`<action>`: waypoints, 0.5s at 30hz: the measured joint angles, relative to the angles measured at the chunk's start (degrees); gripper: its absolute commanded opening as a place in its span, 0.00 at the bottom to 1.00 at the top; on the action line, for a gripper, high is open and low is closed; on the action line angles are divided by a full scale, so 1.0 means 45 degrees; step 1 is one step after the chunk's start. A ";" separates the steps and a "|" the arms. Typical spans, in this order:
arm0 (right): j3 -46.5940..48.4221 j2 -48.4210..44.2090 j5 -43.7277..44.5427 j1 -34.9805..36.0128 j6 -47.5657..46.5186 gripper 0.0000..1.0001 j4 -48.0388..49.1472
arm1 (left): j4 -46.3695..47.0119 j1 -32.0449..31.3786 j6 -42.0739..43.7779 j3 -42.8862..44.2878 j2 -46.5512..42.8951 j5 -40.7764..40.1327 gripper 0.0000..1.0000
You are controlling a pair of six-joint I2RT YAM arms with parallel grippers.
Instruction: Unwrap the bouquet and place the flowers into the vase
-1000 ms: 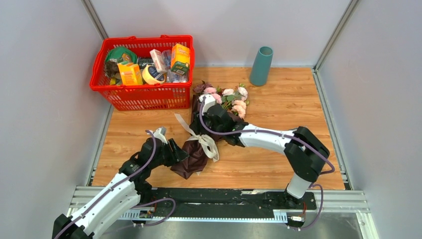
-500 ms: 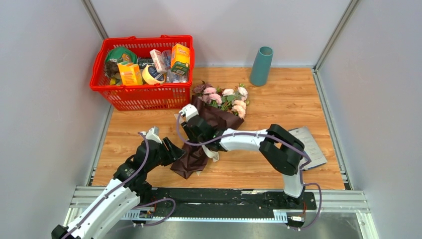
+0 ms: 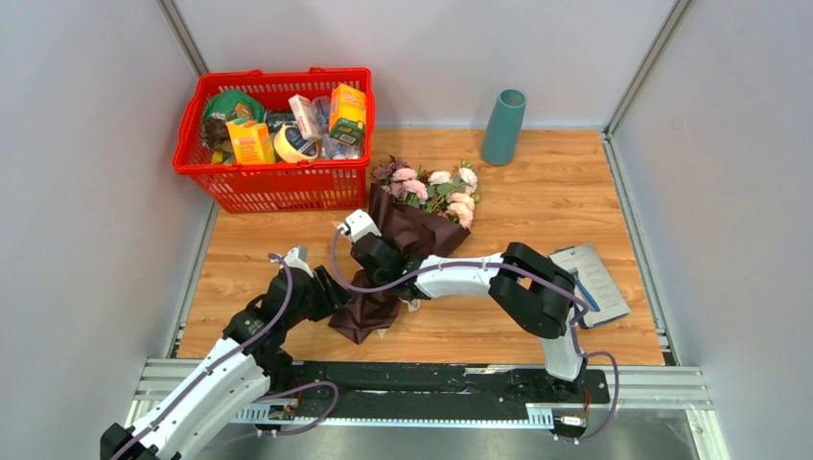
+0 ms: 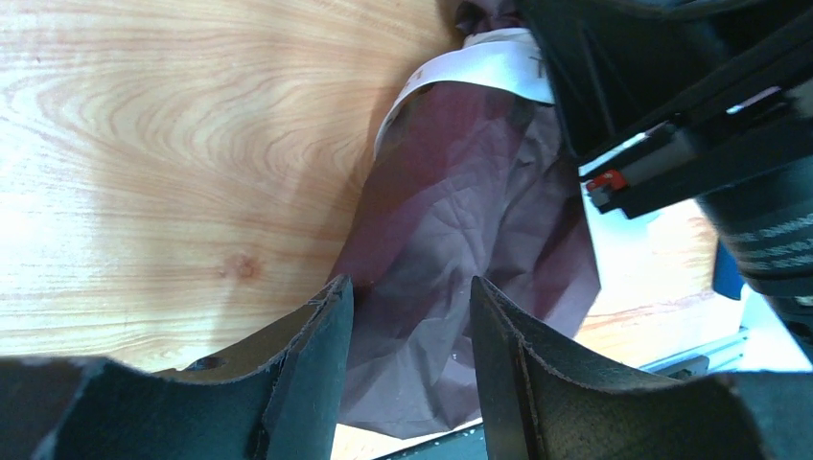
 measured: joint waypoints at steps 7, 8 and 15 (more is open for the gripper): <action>0.0000 -0.0073 -0.0024 -0.0015 0.0189 0.00 -0.0073 | 0.0131 0.0000 -0.0005 -0.0534 0.0073 0.0024 0.57; 0.0000 -0.0107 -0.0029 -0.0015 0.0219 0.00 -0.0107 | 0.0165 0.0000 0.0000 -0.0544 0.0107 0.0029 0.56; 0.0000 -0.0534 -0.0262 -0.0039 0.0670 0.00 -0.0223 | 0.0772 0.0000 0.0155 -0.0622 0.0452 0.0248 0.55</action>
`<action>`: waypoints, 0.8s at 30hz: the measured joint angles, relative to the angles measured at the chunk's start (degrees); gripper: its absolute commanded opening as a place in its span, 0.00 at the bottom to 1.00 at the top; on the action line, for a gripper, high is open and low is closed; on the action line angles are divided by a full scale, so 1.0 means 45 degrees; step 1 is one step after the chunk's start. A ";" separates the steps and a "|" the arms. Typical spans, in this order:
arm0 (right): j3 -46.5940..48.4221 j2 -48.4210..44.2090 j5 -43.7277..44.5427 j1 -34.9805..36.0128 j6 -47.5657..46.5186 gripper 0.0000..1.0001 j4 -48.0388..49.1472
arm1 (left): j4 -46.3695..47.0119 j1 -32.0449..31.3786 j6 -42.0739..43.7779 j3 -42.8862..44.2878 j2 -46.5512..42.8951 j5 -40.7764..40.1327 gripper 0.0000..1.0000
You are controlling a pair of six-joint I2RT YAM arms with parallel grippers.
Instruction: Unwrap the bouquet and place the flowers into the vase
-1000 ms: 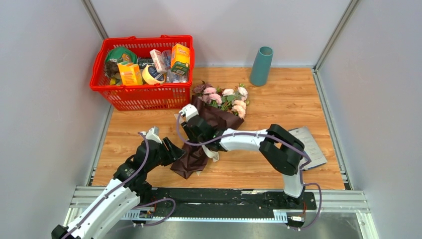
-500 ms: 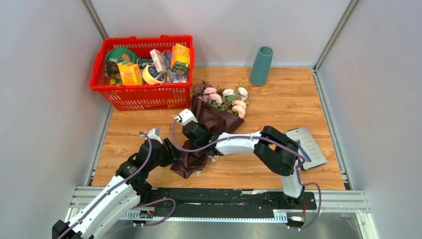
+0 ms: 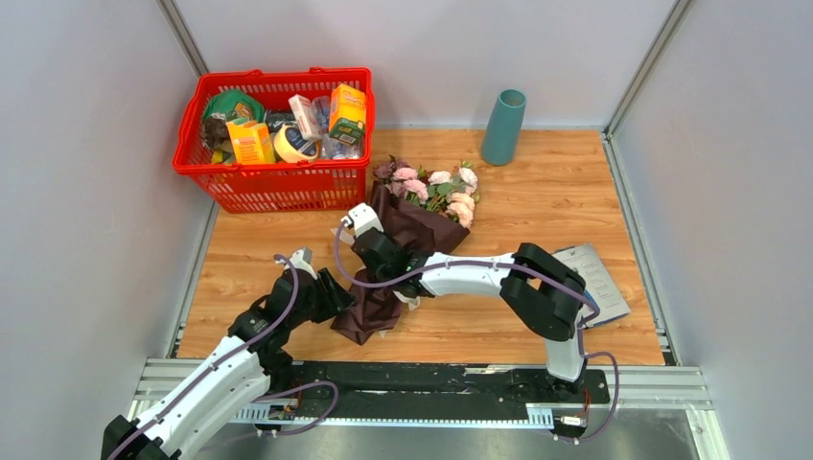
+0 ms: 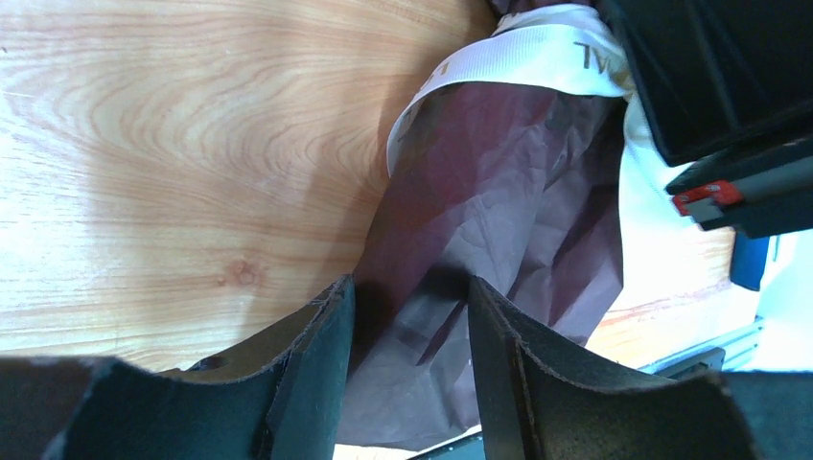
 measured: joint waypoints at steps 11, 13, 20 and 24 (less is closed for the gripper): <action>-0.0019 -0.0525 -0.1030 -0.0355 0.1355 0.00 -0.0034 | 0.0379 0.0000 0.0126 -0.0452 -0.0262 0.0486 0.27; -0.0078 -0.0602 -0.1127 -0.0476 0.1622 0.00 -0.0053 | 0.0442 0.0000 0.0136 -0.0486 -0.0505 0.0529 0.24; -0.0112 -0.1277 -0.1739 -0.0908 0.2477 0.00 -0.0209 | 0.0593 0.0000 0.0170 -0.0573 -0.0665 0.0685 0.53; -0.0112 -0.1807 -0.2191 -0.0986 0.2803 0.00 -0.0204 | 0.0729 0.0000 0.0345 -0.0583 -0.0636 0.0952 0.66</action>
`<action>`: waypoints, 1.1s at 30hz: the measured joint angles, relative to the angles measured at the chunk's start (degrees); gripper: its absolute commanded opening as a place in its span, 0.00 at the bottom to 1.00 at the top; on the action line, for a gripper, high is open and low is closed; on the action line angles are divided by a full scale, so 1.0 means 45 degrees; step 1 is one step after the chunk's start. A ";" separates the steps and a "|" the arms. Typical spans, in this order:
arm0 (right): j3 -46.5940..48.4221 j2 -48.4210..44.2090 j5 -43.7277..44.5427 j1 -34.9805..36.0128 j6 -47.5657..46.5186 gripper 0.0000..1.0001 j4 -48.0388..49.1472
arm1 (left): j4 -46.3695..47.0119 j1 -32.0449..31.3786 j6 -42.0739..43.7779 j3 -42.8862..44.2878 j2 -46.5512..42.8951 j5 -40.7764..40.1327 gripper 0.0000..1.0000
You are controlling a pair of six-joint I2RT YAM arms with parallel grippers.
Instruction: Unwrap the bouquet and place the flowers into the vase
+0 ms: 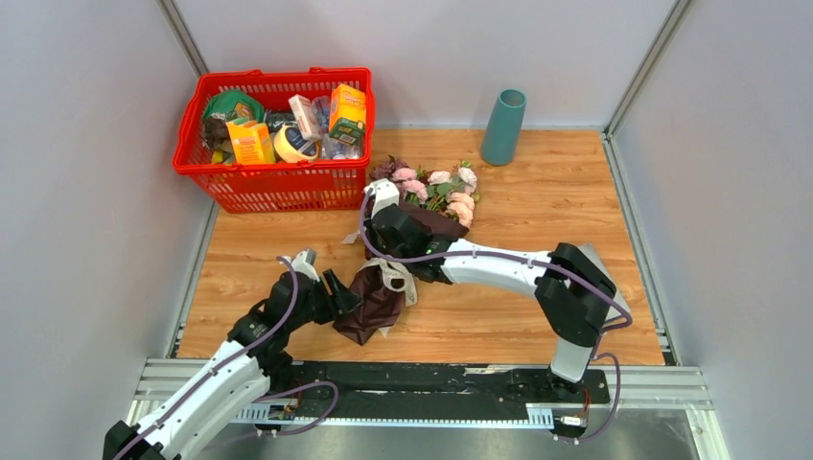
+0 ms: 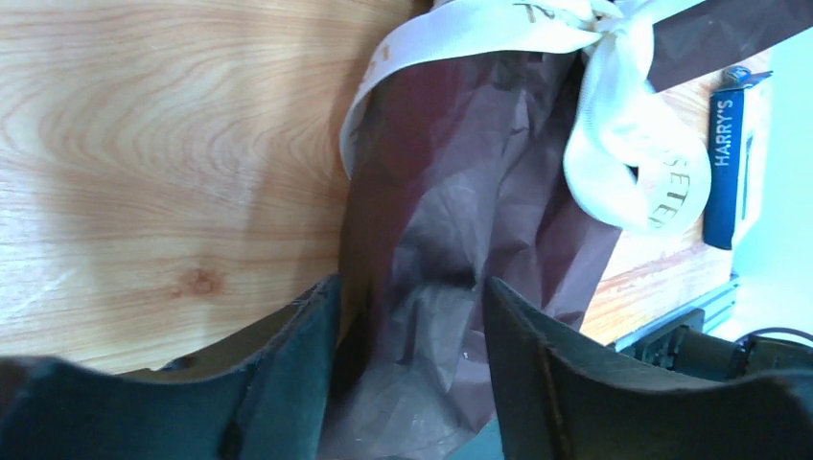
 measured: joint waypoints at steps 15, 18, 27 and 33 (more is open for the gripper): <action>-0.0034 -0.1423 -0.0588 -0.0364 0.0763 0.00 0.0019 | 0.0865 0.0000 0.0272 -0.0189 0.1137 0.0588 0.00; -0.0034 -0.1812 -0.0355 -0.0573 0.0860 0.00 0.0000 | 0.0874 0.0000 0.0253 -0.0272 0.0967 0.0573 0.00; -0.0534 -0.4541 0.0359 -0.1962 0.1175 0.00 -0.0005 | 0.0816 0.0000 0.0243 -0.0355 0.0539 0.0461 0.00; -0.1243 -0.6688 0.0947 -0.2545 0.1248 0.00 0.0024 | 0.0607 0.0000 0.0199 -0.0379 0.0408 0.0350 0.00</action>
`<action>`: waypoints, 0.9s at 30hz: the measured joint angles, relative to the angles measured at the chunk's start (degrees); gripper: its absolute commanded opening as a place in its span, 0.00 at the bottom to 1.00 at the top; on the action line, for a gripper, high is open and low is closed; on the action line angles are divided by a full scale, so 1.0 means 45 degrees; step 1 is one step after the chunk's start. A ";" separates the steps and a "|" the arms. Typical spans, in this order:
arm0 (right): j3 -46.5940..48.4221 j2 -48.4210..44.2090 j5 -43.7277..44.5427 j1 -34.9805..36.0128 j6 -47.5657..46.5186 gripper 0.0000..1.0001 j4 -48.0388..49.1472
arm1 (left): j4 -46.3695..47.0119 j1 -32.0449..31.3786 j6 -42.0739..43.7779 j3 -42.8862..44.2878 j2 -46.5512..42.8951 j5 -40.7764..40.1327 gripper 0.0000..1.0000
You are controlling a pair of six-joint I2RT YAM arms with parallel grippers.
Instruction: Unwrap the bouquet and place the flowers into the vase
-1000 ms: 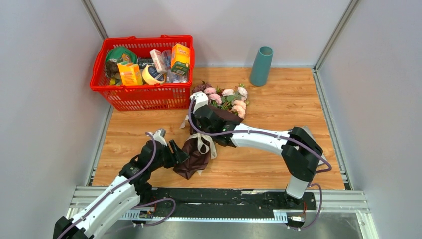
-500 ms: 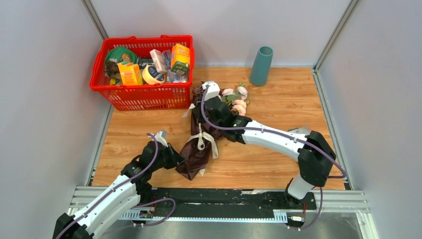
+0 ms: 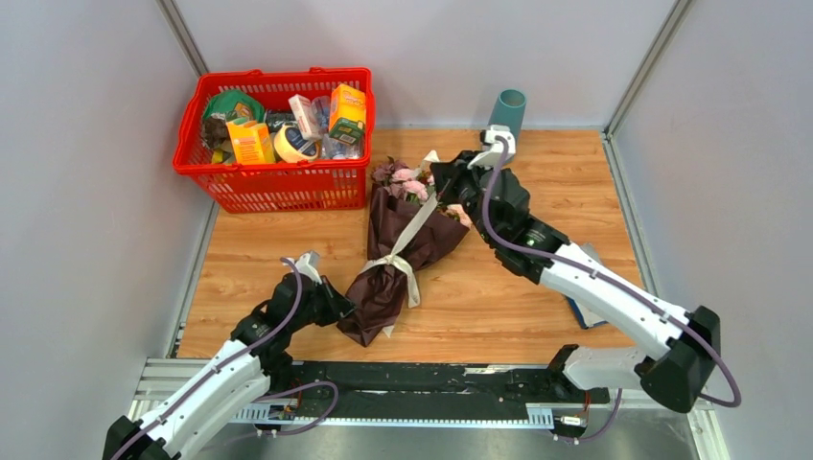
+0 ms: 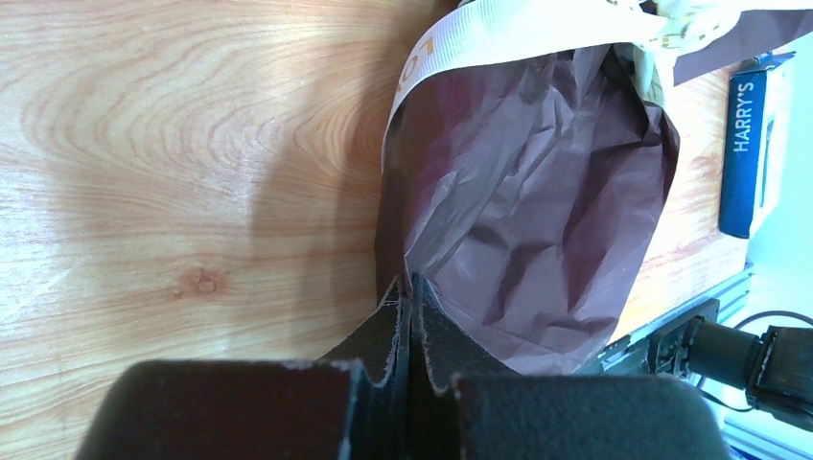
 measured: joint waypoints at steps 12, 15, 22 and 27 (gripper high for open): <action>-0.0661 -0.2356 0.1724 -0.0282 -0.0053 0.00 -0.0525 | -0.0437 0.0000 -0.0194 -0.0015 -0.0500 -0.0369 0.00; -0.0661 -0.2569 0.2045 -0.0287 -0.0131 0.00 -0.0845 | -0.0578 0.0000 -0.0219 -0.0015 -0.0641 -0.0403 0.00; -0.2414 -0.3405 0.0928 -0.0291 0.0763 0.00 -0.0947 | -0.0908 0.0000 -0.0233 -0.0005 -0.1001 -0.0520 0.26; -0.4585 -0.3934 -0.0005 -0.0287 0.2074 0.07 -0.2118 | -0.1569 0.0000 -0.0219 0.0563 -0.1175 -0.0534 0.47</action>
